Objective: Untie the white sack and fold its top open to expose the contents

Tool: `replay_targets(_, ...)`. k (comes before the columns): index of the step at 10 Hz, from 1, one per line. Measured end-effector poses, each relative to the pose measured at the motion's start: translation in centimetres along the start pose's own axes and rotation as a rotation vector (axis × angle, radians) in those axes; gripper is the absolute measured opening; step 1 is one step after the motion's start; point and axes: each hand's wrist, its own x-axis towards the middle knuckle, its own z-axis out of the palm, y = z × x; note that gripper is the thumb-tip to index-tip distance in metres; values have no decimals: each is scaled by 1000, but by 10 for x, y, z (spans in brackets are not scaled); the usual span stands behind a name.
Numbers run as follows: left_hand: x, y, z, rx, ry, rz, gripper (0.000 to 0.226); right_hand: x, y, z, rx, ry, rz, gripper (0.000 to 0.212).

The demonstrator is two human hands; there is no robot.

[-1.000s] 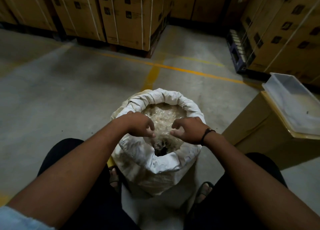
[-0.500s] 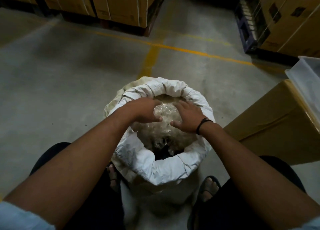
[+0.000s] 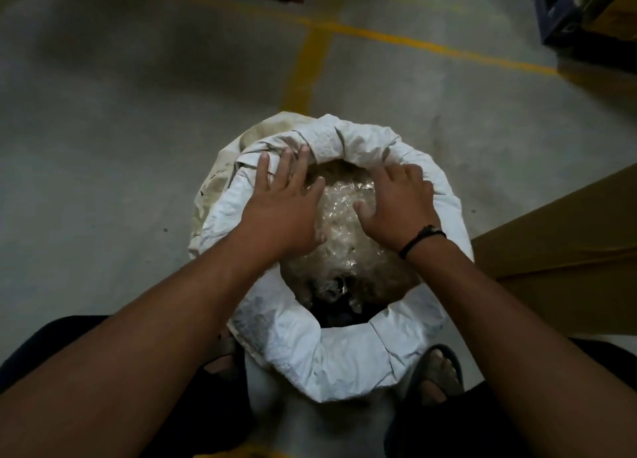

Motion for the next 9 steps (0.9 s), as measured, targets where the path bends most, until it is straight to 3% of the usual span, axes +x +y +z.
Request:
replay_targets(1, 0, 2, 9, 28, 43, -2, 89, 2, 1, 5, 19, 31, 6, 53)
replay_targets(3, 3, 0, 12, -18, 49, 17, 92, 5, 11, 10, 81, 92, -50, 65)
replay_targets(6, -14, -6, 12, -175, 81, 65, 82, -18, -9, 4, 203, -21, 50, 60)
replay_targets(7, -21, -17, 1, -251, 42, 79, 74, -38, -18, -9, 167, -109, 56, 60)
replay_targets(9, -50, 0, -69, -480, -137, 4, 82, -52, -39, -87, 223, -176, 129, 59)
